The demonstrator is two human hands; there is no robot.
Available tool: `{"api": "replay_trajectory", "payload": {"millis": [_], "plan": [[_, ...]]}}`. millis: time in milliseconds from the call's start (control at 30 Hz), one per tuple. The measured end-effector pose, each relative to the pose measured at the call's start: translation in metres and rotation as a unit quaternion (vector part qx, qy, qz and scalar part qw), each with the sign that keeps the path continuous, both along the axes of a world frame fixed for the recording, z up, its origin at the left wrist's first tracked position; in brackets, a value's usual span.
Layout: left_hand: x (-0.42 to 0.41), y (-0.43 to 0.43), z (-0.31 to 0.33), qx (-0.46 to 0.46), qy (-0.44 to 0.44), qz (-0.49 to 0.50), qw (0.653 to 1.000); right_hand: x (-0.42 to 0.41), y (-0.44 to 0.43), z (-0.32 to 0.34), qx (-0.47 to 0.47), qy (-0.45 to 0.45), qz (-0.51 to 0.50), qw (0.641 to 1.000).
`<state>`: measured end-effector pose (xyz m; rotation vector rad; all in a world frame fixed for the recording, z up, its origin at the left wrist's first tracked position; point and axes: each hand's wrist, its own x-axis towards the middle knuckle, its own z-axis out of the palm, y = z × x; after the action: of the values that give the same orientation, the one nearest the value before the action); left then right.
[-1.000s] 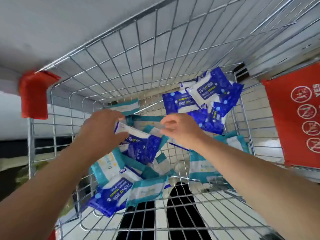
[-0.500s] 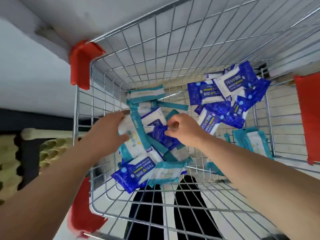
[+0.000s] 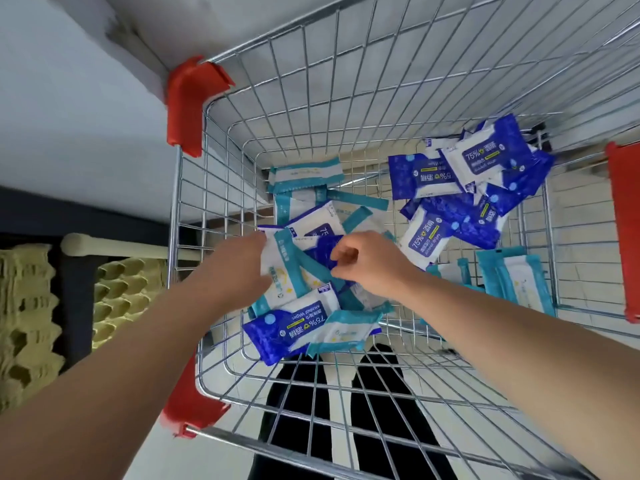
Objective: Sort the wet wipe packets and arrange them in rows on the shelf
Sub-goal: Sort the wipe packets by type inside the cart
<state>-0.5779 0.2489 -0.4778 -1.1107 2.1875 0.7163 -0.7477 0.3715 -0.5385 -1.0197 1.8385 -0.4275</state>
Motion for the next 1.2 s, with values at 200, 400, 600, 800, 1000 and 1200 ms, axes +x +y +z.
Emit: {"api": "replay_trajectory", "payload": {"millis": [200,400,600,800,1000,1200], "plan": [[-0.003,0.007,-0.01,-0.057,0.067,-0.057,0.994,0.0,0.011,-0.004,0.032,-0.116,-0.03,0.992],[-0.008,0.006,-0.013,-0.025,0.028,-0.051,0.998,-0.009,0.05,-0.01,0.126,-0.072,0.097,0.985],[-0.007,0.011,-0.011,-0.046,0.053,-0.097,0.993,0.004,0.057,-0.015,0.085,-0.014,0.123,0.989],[-0.015,0.012,-0.012,-0.058,0.034,-0.17,0.983,-0.018,0.054,-0.014,0.081,-0.054,0.042,0.994],[-0.017,0.007,-0.015,-0.054,0.008,-0.181,0.982,-0.057,0.05,-0.008,0.051,-0.083,-0.211,0.973],[-0.022,-0.005,-0.002,-0.04,0.04,-0.022,0.998,-0.055,0.025,-0.024,0.031,-0.044,-0.286,0.957]]}}
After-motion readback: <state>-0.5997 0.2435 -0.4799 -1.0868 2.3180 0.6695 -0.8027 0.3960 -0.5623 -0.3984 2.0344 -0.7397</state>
